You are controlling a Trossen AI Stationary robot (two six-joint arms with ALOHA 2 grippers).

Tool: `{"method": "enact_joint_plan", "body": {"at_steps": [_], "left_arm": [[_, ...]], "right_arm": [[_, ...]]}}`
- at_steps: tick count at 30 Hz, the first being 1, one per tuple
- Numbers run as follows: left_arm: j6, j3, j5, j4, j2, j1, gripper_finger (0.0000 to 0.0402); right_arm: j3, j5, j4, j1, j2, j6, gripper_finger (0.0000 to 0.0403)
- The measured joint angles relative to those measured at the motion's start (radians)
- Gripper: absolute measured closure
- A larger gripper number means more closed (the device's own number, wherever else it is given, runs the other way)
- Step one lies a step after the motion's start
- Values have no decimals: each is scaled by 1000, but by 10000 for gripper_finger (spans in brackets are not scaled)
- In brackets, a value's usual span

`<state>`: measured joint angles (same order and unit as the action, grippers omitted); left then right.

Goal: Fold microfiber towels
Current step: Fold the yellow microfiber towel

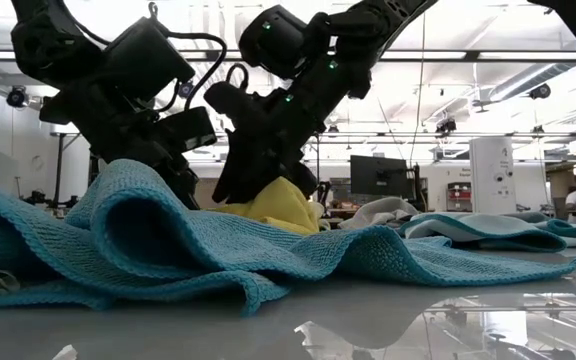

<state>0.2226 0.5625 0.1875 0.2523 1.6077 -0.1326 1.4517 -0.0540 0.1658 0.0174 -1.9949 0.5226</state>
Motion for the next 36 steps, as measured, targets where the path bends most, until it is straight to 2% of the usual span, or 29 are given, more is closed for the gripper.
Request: {"method": "enact_joint_plan", "body": {"at_steps": [5, 10, 14, 21, 24, 30, 36], "left_arm": [[1, 0, 0, 0, -6, 0, 398], [6, 0, 0, -18, -52, -5, 398], [5, 0, -1, -44, -107, -13, 398], [4, 0, -1, -138, -221, -20, 398], [-2, 0, 42, -197, -267, -20, 398], [-4, -4, 244, -271, -309, -19, 398], [5, -8, 246, -269, -287, -18, 398]], "right_arm": [[-1, -33, 1, 0, 15, -43, 255], [-1, -33, 48, 2, 83, -142, 235], [-1, -24, 132, 2, 135, -223, 233], [-2, -21, 299, 1, 182, -366, 252], [-12, -21, 315, 0, 182, -409, 253], [-62, 27, 287, 0, 182, -440, 253], [-125, 28, 215, -10, 181, -438, 254]]}}
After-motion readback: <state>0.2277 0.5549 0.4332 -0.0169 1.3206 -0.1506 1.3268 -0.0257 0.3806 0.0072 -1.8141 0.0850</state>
